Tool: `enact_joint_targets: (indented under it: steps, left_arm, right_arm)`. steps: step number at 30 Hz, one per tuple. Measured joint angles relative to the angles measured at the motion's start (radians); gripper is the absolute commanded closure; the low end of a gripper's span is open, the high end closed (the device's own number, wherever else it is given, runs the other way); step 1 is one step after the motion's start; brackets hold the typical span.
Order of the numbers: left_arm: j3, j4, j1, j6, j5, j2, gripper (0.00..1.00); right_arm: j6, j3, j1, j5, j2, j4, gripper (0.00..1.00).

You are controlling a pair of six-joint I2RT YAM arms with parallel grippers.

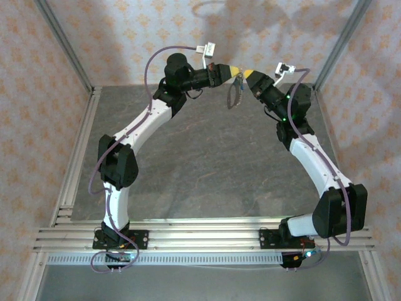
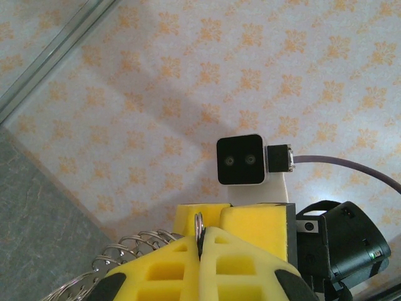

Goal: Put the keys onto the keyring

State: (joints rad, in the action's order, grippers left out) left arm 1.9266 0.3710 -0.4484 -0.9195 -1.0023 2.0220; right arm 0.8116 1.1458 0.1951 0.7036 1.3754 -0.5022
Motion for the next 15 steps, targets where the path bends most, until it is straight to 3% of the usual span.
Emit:
enact_joint_targets:
  steps: [6,9,11,15]
  left_arm:
    - [-0.001,-0.001,0.002,-0.001,0.018,0.0,1.0]
    - [-0.005,0.0,0.008,-0.005,0.024,0.0,1.0]
    - [-0.005,0.0,0.011,-0.007,0.028,0.0,1.0]
    - [-0.006,0.0,0.011,-0.008,0.035,0.0,1.0]
  right_arm:
    - [0.003,0.015,0.028,-0.001,0.041,-0.024,0.95]
    - [0.005,0.015,0.037,-0.009,0.056,-0.048,0.97]
    - [0.007,0.015,0.04,-0.013,0.065,-0.064,0.97]
    - [0.01,0.013,0.047,-0.024,0.071,-0.08,0.84]
